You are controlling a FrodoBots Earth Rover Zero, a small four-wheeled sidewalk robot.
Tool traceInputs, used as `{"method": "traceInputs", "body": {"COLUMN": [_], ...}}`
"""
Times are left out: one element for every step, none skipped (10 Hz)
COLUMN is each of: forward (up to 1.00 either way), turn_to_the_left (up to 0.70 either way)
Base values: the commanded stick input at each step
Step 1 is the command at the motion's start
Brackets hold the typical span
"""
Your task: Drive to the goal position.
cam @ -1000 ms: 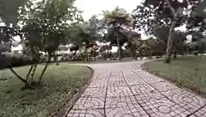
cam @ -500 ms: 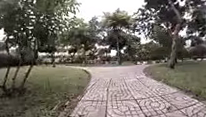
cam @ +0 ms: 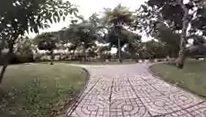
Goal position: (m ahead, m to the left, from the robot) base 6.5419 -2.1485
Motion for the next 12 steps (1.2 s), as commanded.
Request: {"method": "traceInputs", "body": {"forward": [1.0, 1.0, 1.0, 1.0, 1.0, 1.0, 1.0, 1.0, 1.0, 1.0, 1.0, 1.0], "turn_to_the_left": [0.0, 0.0, 0.0, 0.0, 0.0, 0.0, 0.0, 0.0, 0.0, 0.0, 0.0, -0.03]}}
